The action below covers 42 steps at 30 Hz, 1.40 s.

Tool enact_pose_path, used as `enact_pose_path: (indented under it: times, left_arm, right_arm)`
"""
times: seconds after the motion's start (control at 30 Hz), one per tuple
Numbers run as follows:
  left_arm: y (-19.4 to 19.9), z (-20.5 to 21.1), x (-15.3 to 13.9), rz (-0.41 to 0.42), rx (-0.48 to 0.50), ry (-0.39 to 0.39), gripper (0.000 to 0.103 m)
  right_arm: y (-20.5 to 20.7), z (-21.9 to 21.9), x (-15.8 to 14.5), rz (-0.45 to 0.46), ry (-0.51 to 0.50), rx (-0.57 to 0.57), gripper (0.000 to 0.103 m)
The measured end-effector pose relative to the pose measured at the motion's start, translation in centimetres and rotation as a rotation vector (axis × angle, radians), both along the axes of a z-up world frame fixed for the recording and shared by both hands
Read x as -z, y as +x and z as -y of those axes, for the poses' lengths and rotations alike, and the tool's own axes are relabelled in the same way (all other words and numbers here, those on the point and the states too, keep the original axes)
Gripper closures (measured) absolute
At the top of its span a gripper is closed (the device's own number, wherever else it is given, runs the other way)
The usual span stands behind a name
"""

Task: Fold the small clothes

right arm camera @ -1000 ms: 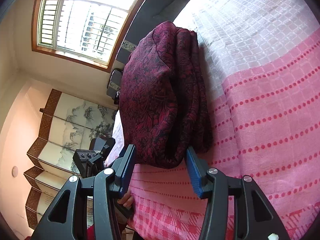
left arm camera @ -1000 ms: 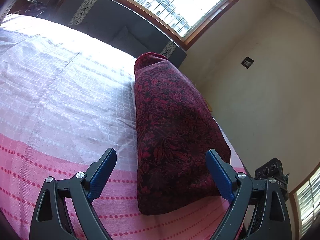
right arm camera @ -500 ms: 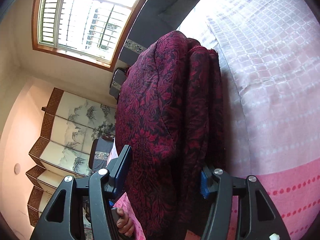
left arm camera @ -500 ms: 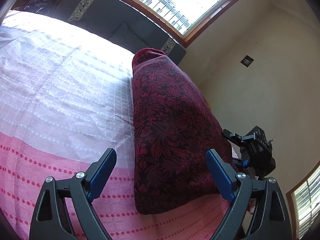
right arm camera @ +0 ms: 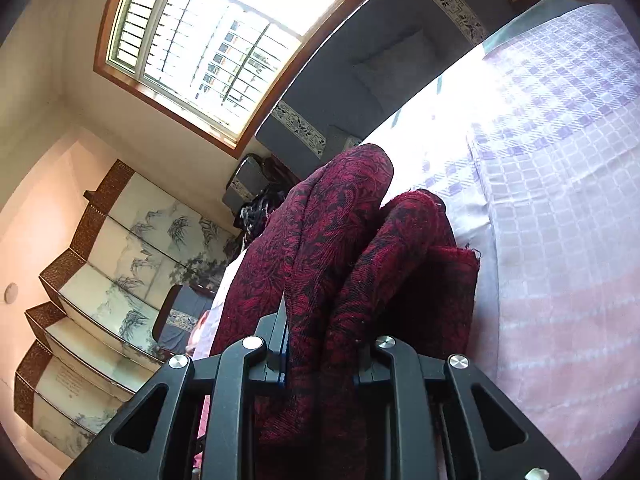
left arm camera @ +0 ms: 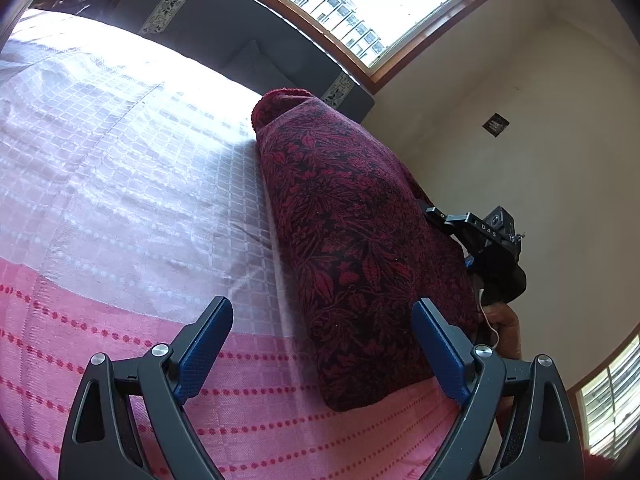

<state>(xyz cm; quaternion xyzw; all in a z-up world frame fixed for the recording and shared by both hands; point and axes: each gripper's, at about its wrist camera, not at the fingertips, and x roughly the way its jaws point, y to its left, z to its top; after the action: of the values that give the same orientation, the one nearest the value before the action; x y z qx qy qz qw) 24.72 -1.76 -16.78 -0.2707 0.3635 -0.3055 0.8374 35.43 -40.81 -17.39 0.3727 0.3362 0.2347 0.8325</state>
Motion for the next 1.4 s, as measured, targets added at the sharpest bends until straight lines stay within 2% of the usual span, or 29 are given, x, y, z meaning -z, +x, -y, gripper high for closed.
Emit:
enact_pose_path:
  times: [0.07,0.23,0.3,0.43,0.57,0.67,0.83,0.87,0.93,0.97,1.0,1.13,1.23,1.3,1.4]
  left_arm:
    - [0.1,-0.1,0.1,-0.004,-0.001,-0.003,0.012]
    - [0.3,-0.3,0.2,-0.006,0.001,-0.008,0.012]
    - [0.6,-0.5,0.2,-0.005,0.007,-0.005,0.012]
    - [0.7,-0.7,0.1,-0.003,-0.001,-0.005,0.012]
    - [0.7,-0.9,0.1,0.006,-0.007,-0.01,0.012]
    - [0.4,-0.9,-0.2,0.022,-0.002,-0.009,0.012]
    - [0.0,-0.3,-0.7,0.051,0.036,0.009,0.012]
    - [-0.1,-0.1,-0.8,0.055,0.048,0.013,0.012]
    - [-0.3,0.2,-0.9,0.064,0.064,0.02,0.012]
    - [-0.5,0.2,-1.0,0.071,0.066,0.024,0.012]
    - [-0.7,0.3,-1.1,0.078,0.066,0.032,0.012]
    - [-1.5,1.2,-1.4,0.083,0.077,0.152,0.013]
    - [-2.3,2.1,-1.9,0.118,0.102,0.234,0.014]
    - [-2.8,2.7,-2.1,0.137,0.128,0.267,0.014]
    - [-3.1,3.4,-2.0,0.136,0.159,0.294,0.014]
  right_arm:
    - [0.5,0.1,1.1,-0.034,0.015,-0.003,0.084]
    - [-1.5,0.9,2.3,-0.059,0.107,0.013,0.083]
    - [-1.8,0.7,2.4,-0.06,0.135,-0.001,0.079]
    - [-2.0,-0.4,3.1,-0.09,0.118,-0.011,0.072]
    - [-3.1,0.4,3.0,-0.078,0.126,0.019,0.065]
    - [-5.4,2.1,2.8,-0.075,0.126,0.051,0.05]
    - [-11.2,2.4,2.4,-0.054,0.097,0.03,0.049]
    - [-12.2,2.0,2.4,-0.055,0.085,0.026,0.049]
    - [-13.9,1.0,2.3,-0.068,0.031,0.03,0.063]
    - [-14.4,0.5,2.3,-0.077,0.012,0.026,0.082]
    - [-14.9,0.1,2.4,-0.082,0.004,0.026,0.085]
    - [-15.3,-1.1,2.7,-0.095,0.032,-0.014,0.087]
    - [-15.1,-1.2,2.0,-0.096,-0.102,0.023,0.088]
    - [-14.9,0.1,2.6,-0.1,-0.06,0.037,0.088]
    - [-14.7,-0.2,2.7,-0.106,-0.096,0.026,0.088]
